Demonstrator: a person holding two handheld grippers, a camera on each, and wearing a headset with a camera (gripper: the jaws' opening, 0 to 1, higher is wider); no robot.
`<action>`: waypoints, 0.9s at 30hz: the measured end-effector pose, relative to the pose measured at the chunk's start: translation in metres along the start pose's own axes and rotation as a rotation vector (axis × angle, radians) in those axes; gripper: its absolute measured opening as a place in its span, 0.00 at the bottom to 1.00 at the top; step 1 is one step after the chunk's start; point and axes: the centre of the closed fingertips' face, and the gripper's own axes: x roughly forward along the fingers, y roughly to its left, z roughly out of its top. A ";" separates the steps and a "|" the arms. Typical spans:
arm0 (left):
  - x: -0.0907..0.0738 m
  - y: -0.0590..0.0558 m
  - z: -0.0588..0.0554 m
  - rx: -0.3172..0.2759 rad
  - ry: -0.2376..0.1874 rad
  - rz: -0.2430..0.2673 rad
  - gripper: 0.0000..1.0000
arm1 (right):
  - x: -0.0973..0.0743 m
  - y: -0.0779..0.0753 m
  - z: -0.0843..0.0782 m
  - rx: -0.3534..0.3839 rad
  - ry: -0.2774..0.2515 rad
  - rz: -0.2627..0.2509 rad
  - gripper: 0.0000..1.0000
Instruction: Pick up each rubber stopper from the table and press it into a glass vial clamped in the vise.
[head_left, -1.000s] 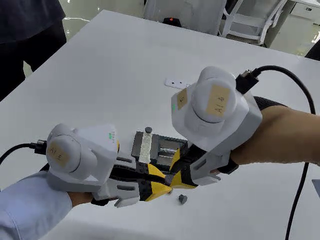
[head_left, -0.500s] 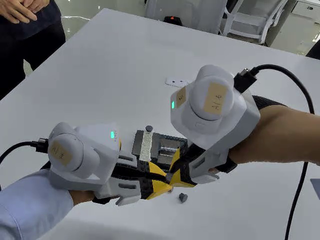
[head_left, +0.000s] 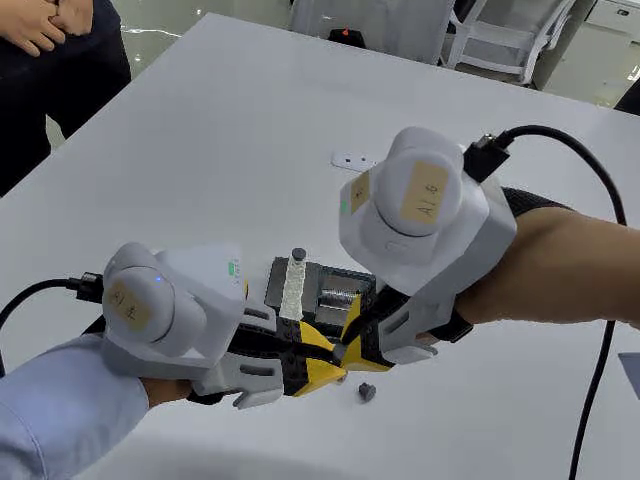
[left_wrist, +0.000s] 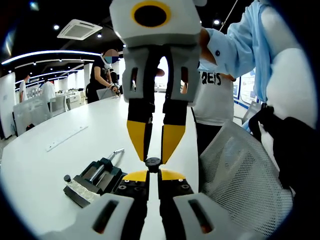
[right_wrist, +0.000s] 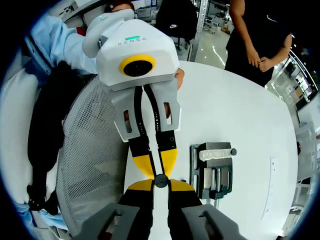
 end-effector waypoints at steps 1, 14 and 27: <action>0.000 0.000 0.000 0.002 0.001 0.000 0.00 | 0.000 0.000 0.000 0.001 0.000 0.000 0.06; 0.000 0.000 0.000 0.050 0.004 0.013 0.00 | 0.001 0.000 0.001 -0.003 0.000 0.002 0.06; -0.003 0.006 0.004 0.009 -0.044 0.025 0.08 | -0.001 -0.006 0.002 -0.011 -0.012 -0.019 0.06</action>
